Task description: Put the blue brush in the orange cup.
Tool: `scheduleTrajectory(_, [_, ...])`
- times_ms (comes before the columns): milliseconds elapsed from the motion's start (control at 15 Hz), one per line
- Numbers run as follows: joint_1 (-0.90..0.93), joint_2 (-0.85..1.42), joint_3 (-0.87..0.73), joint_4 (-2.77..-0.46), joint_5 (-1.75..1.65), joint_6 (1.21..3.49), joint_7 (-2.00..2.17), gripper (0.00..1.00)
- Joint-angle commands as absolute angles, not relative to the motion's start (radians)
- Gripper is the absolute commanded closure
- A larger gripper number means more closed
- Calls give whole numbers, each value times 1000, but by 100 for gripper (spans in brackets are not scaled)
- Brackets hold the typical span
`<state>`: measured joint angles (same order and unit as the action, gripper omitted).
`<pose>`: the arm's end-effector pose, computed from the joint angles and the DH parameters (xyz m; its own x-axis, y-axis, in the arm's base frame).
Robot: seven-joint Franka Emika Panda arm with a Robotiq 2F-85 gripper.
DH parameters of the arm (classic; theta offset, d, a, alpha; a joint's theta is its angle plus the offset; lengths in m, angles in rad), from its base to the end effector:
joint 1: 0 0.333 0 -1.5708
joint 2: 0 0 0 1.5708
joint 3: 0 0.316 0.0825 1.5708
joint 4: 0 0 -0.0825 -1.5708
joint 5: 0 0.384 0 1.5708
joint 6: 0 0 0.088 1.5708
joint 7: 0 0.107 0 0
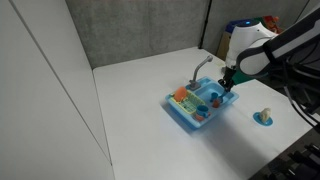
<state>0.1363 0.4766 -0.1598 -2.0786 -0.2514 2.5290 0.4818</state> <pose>0.5850 -0.0109 0.1955 0.9611 -0.2711 0.0525 -0.2760 -0.9383 0.2085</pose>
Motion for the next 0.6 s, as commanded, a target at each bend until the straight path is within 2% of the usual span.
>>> scheduleTrajectory(0, [152, 493, -176, -2058, -260, 2542, 497, 97])
scheduleTrajectory(533, [152, 507, -177, -2052, -257, 2540, 493, 97])
